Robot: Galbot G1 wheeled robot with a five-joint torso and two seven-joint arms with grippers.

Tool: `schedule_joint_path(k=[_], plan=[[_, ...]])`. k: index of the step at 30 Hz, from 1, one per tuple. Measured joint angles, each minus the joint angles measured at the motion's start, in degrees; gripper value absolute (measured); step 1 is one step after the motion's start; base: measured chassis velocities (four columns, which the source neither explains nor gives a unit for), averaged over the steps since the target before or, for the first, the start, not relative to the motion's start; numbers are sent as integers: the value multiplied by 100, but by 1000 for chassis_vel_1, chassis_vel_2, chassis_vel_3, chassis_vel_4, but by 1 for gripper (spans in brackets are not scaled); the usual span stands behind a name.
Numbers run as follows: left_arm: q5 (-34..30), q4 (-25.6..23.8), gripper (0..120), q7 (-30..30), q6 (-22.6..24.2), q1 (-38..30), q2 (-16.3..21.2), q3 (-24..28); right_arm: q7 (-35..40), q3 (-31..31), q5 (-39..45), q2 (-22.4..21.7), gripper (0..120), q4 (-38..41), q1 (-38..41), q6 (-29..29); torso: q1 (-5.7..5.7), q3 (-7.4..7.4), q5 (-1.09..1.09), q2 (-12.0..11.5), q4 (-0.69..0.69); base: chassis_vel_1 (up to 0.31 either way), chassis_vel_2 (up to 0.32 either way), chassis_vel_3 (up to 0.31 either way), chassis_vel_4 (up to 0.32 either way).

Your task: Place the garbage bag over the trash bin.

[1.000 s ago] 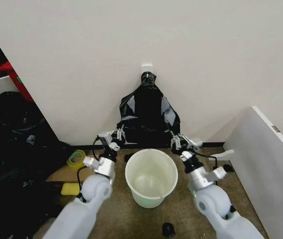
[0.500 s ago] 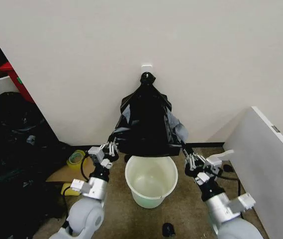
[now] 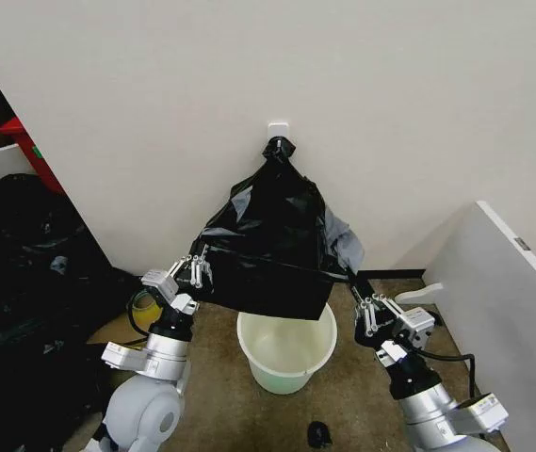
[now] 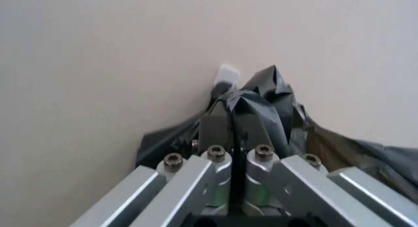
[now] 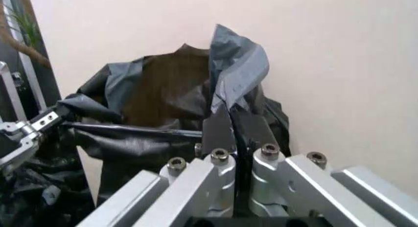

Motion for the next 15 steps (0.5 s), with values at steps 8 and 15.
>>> schedule_joint_path(k=[8, 15], plan=[[-3, 574, 0, 117, -2, -85, -276, 521, -92, 82, -16, 79, 0, -516, 220, 88, 0, 1, 0, -1, 0, 0, 0, 0, 0], [100, 959, 0, 201, -44, -97, -346, 896, -165, -15, 36, 239, 0, -1065, 360, 146, 0, 0, 2, -1, -1, 0, 0, 0, 0]])
